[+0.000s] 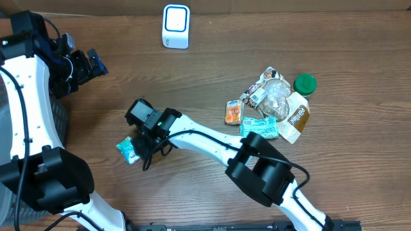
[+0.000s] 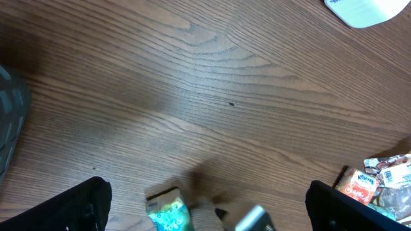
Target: Scan the item barcode
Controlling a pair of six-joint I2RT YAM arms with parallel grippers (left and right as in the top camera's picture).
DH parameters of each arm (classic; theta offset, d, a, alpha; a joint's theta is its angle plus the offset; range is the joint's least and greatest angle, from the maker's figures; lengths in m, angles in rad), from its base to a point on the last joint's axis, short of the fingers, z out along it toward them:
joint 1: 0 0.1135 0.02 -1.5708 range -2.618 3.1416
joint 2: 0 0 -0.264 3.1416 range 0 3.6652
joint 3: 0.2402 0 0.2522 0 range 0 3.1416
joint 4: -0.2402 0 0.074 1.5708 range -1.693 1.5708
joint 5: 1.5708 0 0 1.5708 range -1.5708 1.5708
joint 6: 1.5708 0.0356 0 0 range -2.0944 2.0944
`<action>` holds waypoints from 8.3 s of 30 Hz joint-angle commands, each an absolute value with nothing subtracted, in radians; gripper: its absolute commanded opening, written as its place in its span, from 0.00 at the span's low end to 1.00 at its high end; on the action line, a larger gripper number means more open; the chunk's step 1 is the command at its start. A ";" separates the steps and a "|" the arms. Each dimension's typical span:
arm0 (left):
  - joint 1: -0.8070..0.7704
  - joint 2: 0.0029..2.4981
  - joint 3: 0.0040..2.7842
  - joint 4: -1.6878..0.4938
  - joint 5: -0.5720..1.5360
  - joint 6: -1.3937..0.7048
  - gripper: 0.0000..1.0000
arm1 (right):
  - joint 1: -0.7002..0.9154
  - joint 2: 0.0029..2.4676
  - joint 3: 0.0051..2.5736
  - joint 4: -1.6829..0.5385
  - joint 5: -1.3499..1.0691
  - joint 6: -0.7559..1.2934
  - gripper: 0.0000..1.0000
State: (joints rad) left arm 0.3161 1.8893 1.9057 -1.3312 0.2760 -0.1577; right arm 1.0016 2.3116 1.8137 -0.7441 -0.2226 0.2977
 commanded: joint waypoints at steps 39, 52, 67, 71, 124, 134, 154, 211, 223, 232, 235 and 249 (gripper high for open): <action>0.313 1.879 1.920 -1.330 0.281 -0.165 1.00 | 0.822 2.234 1.914 -0.992 -0.176 0.316 0.04; 0.313 1.879 1.919 -1.330 0.281 -0.165 1.00 | 0.711 2.234 1.913 -1.104 -0.195 0.429 0.29; 0.313 1.879 1.920 -1.330 0.281 -0.165 1.00 | 0.651 2.235 1.792 -1.044 -0.384 0.614 0.26; 0.313 1.879 1.919 -1.330 0.281 -0.165 1.00 | 0.650 2.235 1.725 -0.957 -0.415 0.597 0.18; 0.313 1.879 1.919 -1.330 0.281 -0.165 1.00 | 0.399 1.932 1.838 -0.825 -0.734 0.516 0.04; 0.313 1.879 1.920 -1.330 0.281 -0.165 1.00 | 0.661 2.208 2.406 -0.931 0.532 0.092 0.04; 0.314 1.879 1.919 -1.331 0.281 -0.165 1.00 | 0.613 2.656 2.397 -0.166 0.502 -1.056 0.04; 0.314 1.879 1.920 -1.330 0.281 -0.165 1.00 | 0.343 2.090 1.834 -1.422 0.004 0.370 0.04; 0.314 1.879 1.920 -1.330 0.281 -0.165 1.00 | 0.305 2.027 1.889 -1.463 -0.033 0.271 0.80; 0.314 1.879 1.920 -1.330 0.281 -0.165 1.00 | 0.326 1.718 2.023 -1.521 -0.071 0.255 1.00; 0.314 1.879 1.919 -1.330 0.281 -0.165 1.00 | 0.326 1.581 2.025 -1.539 -0.115 0.258 1.00; 0.313 1.879 1.919 -1.330 0.281 -0.165 1.00 | 0.325 1.280 2.023 -1.694 -0.051 0.254 1.00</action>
